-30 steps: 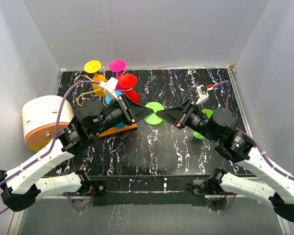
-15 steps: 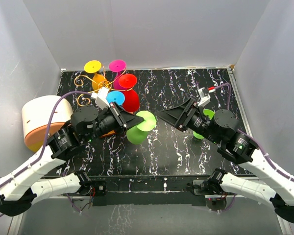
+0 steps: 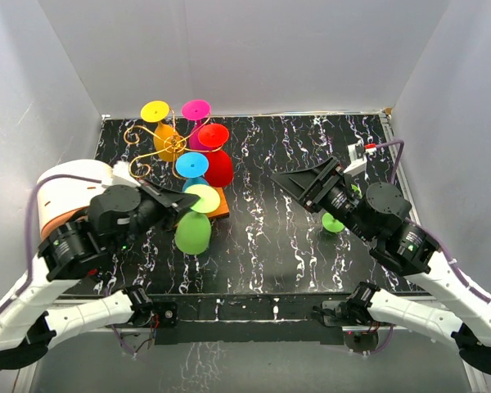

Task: Place the wine glass upside down on the wine glass rack

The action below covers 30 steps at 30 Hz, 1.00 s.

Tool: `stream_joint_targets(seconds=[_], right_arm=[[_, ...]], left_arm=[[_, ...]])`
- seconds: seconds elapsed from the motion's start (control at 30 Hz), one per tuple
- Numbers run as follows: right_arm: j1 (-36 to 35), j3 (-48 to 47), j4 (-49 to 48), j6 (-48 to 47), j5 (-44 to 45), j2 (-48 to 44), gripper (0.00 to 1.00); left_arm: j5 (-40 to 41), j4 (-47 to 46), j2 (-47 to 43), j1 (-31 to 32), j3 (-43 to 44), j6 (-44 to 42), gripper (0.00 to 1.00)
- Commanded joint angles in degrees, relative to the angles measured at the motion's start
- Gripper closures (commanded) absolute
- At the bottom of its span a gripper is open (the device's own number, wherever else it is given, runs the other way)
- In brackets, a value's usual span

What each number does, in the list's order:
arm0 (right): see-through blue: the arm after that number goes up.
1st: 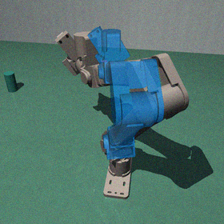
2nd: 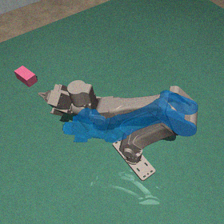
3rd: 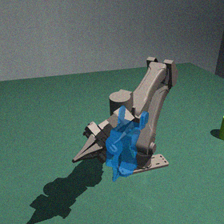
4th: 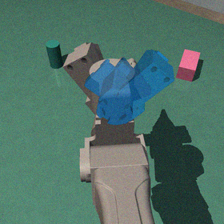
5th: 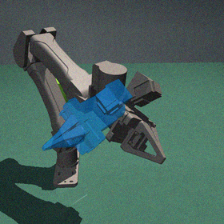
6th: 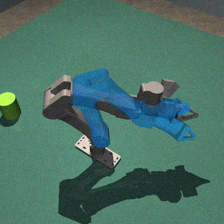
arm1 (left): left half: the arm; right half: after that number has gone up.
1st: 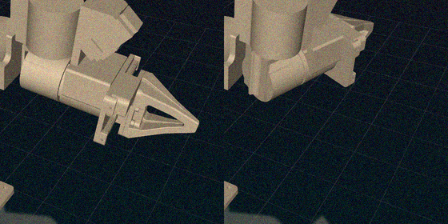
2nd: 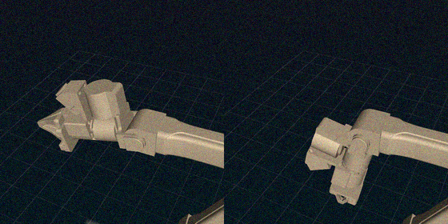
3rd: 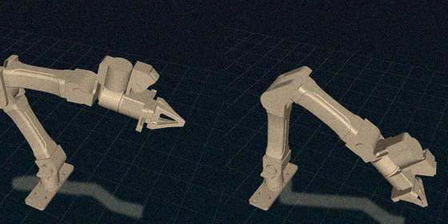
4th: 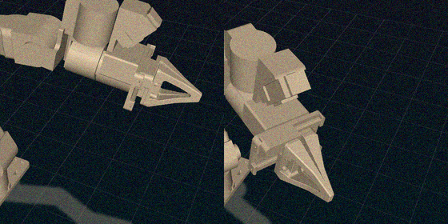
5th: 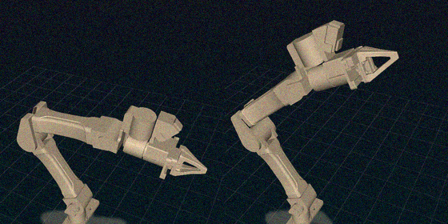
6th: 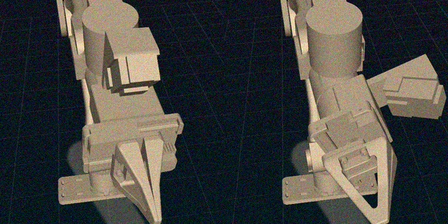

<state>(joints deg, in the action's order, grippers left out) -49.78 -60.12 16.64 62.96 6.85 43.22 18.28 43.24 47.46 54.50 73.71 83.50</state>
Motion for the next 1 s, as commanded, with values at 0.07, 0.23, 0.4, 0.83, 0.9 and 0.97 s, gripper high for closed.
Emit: stream_joint_targets(seconds=[0.07, 0.23, 0.4, 0.83, 0.9, 0.97], right_arm=[[0.1, -2.0, 0.3, -0.8, 3.4, -0.6, 0.36], [0.1, -2.1, 0.4, -0.9, 4.1, 0.0, 0.36], [0.0, -2.5, 0.5, -1.1, 4.1, 1.2, 0.36], [0.0, -2.5, 2.5, -0.8, 7.6, 0.5, 0.37], [0.0, -2.5, 2.7, -0.8, 8.1, 0.5, 0.37], [0.0, -2.6, 2.7, -0.8, 8.3, 0.7, 0.37]], left_arm=[[17.1, 4.1, -3.4, -0.1, 5.9, 1.2, 1.00], [23.1, 4.9, -3.5, -0.1, 10.5, -2.3, 1.00], [29.5, 2.7, -4.3, 0.0, 10.7, -5.7, 1.00], [40.0, -0.2, -2.0, 0.0, 4.3, -4.4, 1.00], [40.4, -1.0, -1.8, 0.0, 2.8, -2.9, 1.00], [40.8, -0.1, -1.1, -0.1, 2.0, 0.1, 1.00]])
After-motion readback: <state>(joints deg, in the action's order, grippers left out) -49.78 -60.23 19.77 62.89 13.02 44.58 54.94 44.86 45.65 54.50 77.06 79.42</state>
